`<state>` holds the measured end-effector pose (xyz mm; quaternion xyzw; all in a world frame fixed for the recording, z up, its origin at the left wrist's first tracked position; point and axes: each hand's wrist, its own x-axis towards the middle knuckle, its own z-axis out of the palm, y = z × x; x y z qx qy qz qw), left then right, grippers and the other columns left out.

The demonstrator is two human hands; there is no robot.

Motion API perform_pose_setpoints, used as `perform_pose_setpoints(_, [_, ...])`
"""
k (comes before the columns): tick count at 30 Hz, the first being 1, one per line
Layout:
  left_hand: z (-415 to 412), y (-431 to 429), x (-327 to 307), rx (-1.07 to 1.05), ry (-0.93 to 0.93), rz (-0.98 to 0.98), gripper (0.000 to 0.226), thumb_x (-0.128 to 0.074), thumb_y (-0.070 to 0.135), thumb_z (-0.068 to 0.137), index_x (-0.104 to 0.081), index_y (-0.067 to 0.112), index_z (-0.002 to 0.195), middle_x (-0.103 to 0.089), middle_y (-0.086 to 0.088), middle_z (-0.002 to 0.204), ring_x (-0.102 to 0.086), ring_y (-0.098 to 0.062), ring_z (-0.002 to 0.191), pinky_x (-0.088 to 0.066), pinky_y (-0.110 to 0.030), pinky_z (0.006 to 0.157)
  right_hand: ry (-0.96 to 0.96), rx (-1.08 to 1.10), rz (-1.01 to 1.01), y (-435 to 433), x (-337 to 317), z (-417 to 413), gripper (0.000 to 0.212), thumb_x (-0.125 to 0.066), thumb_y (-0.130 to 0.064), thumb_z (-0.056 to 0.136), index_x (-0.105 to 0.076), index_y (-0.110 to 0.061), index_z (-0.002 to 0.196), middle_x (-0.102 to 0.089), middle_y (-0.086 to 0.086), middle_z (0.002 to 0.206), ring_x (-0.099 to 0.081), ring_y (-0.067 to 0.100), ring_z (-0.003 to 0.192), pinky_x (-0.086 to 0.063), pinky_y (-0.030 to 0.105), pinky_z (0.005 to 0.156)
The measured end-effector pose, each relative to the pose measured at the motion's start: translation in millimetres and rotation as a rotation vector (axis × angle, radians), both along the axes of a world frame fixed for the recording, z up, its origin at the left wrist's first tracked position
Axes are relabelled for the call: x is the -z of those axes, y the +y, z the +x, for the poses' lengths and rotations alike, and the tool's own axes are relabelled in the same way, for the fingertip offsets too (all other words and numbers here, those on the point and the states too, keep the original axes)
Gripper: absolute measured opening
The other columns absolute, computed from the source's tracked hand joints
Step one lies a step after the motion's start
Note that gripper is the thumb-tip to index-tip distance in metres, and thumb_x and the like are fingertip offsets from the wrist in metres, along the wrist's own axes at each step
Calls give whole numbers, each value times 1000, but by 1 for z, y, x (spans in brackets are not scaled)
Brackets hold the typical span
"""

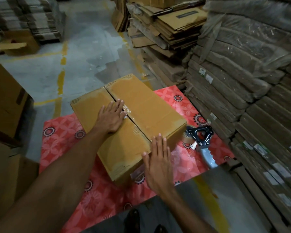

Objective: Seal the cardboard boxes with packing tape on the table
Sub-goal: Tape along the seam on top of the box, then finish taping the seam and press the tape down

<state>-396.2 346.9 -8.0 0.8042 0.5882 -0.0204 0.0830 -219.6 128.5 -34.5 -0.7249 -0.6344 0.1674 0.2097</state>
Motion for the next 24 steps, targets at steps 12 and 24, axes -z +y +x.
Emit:
perform_pose_setpoints(12, [-25,-138,-14,-452,102,-63,90,-10,69,97,-13,3,158,-12,-18,165,-19,-42,146,-17,-65,114,861,-285,-182,59,-2,69,89,-63,-26,92,-6,-45,159,6,-17,167,-11,13,154,-31,35,116])
perform_pose_setpoints(24, [72,-112,-4,291,-10,-5,73,-9,70,98,10,33,159,15,15,164,13,-12,153,9,-55,121,650,58,-20,69,-5,106,32,-51,-36,104,-73,-19,119,-75,-3,111,-69,16,100,-51,39,91])
